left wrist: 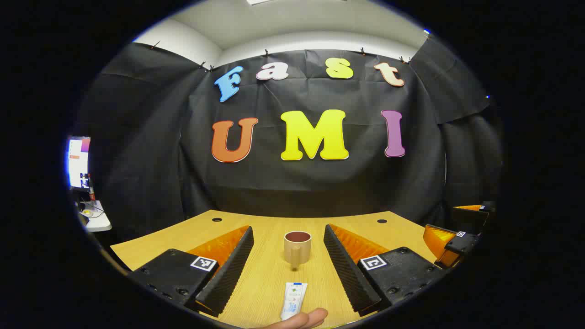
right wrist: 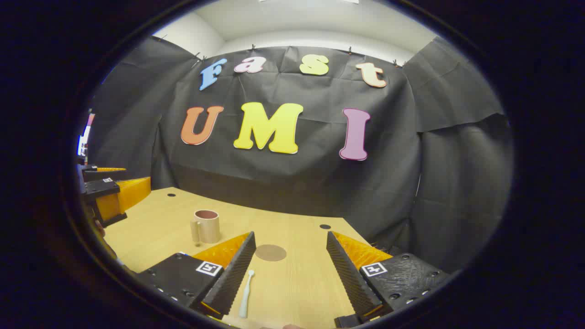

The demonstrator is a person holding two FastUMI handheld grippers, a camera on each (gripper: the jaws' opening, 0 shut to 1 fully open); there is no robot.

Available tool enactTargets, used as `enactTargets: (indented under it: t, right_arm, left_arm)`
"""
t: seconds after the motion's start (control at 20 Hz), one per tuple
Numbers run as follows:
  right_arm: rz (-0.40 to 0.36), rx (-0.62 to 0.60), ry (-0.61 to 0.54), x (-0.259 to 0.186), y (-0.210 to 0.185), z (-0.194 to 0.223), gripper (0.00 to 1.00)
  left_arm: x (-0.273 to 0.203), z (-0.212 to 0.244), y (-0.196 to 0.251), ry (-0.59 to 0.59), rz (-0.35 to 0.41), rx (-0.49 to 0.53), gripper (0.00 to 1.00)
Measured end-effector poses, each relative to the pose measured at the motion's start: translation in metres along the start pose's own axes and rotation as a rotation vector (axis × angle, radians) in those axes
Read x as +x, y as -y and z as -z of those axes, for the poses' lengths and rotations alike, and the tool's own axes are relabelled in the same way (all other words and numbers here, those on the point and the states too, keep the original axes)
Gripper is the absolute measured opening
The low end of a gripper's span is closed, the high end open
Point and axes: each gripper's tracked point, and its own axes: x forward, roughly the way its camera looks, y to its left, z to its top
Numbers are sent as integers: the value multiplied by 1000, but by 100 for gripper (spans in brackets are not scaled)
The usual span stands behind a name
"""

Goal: Put the toothbrush and toothpaste on the desktop into the cup, then pick up the cup and place it on the coaster on the desktop.

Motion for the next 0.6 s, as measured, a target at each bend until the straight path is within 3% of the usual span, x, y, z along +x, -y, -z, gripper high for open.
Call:
enactTargets:
  t: [0.6]
  right_arm:
    - [38,-13,15,0,10,-3,94]
  left_arm:
    - [1,14,11,-48,32,3,98]
